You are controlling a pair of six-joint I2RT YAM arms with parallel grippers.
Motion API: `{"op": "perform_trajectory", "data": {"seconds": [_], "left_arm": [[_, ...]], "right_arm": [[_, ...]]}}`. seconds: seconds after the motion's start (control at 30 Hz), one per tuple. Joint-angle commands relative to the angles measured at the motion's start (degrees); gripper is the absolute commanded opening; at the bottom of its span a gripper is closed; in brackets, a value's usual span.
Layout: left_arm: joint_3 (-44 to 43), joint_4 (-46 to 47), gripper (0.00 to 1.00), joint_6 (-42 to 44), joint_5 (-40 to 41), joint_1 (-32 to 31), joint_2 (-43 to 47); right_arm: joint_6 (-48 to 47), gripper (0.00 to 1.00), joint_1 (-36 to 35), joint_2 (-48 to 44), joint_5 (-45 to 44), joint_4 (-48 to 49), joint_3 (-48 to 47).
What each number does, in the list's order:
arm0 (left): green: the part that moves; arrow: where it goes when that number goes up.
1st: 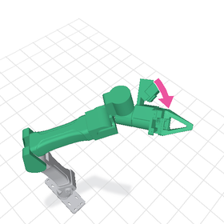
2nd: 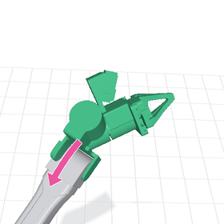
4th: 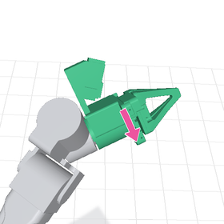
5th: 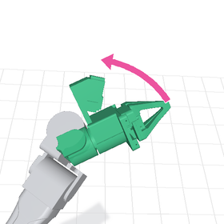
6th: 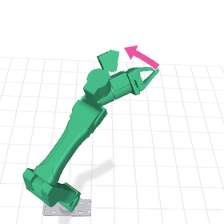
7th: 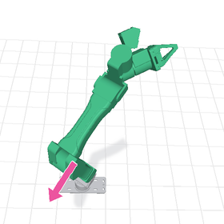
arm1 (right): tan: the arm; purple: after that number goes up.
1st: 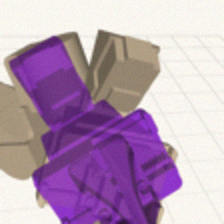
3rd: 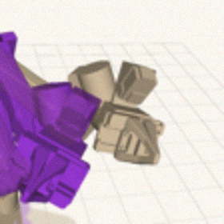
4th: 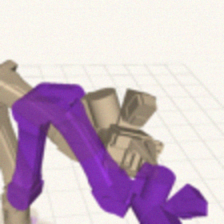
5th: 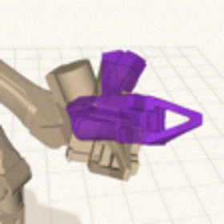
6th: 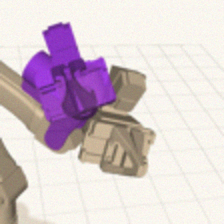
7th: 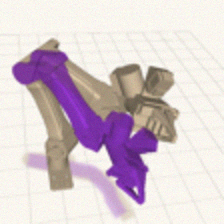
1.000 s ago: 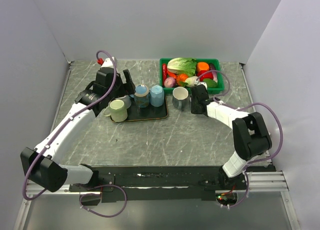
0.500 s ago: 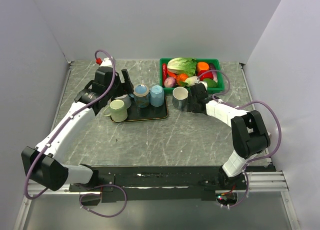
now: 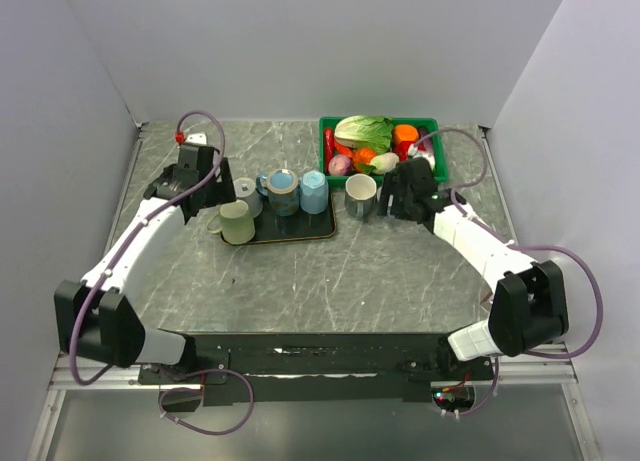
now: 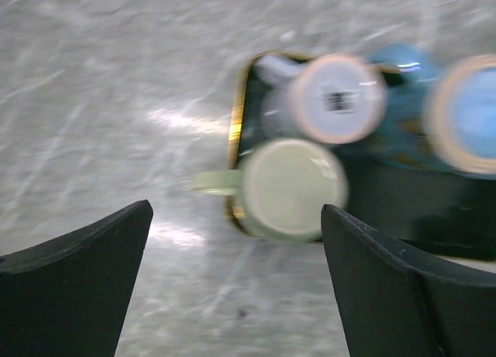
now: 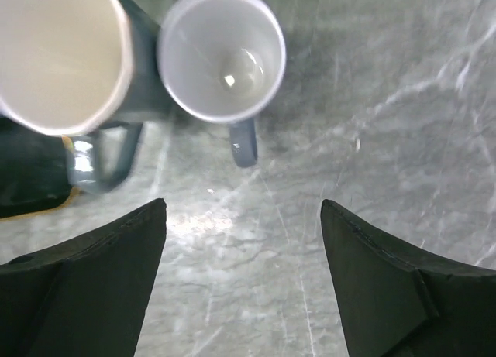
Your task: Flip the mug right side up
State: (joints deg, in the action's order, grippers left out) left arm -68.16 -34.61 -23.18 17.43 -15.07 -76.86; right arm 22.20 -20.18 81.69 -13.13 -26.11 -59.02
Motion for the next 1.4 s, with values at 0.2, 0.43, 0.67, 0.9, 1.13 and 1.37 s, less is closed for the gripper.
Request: {"op": "perform_trajectory", "data": {"seconds": [0.2, 0.43, 0.67, 0.9, 1.13, 1.37], "left_arm": [[3.21, 1.21, 0.96, 17.96, -14.77, 5.31, -2.51], [5.58, 1.48, 0.96, 28.54, -30.87, 6.45, 0.04], [4.27, 0.07, 0.96, 32.05, -34.56, 8.56, -4.44], [0.85, 0.43, 0.96, 34.33, -37.55, 13.39, -9.44], [-2.33, 0.07, 0.96, 37.24, -44.76, 14.89, -13.83], [-4.7, -2.74, 0.96, 39.35, -50.65, 17.71, -19.99]], "right_arm": [[-3.03, 0.87, 4.63, -0.22, 3.54, -5.0, -12.51], [-4.52, 0.87, 5.51, 1.01, 4.16, -9.75, -18.84], [-4.35, 0.86, 6.04, 0.14, 4.6, -11.77, -20.17], [-3.92, 0.86, 6.3, 0.05, 5.39, -12.04, -19.2], [-3.48, 0.84, 6.21, 2.15, 5.13, -13.53, -21.48], [-1.89, 0.84, 6.21, 3.21, 5.39, -14.14, -22.27]]}}
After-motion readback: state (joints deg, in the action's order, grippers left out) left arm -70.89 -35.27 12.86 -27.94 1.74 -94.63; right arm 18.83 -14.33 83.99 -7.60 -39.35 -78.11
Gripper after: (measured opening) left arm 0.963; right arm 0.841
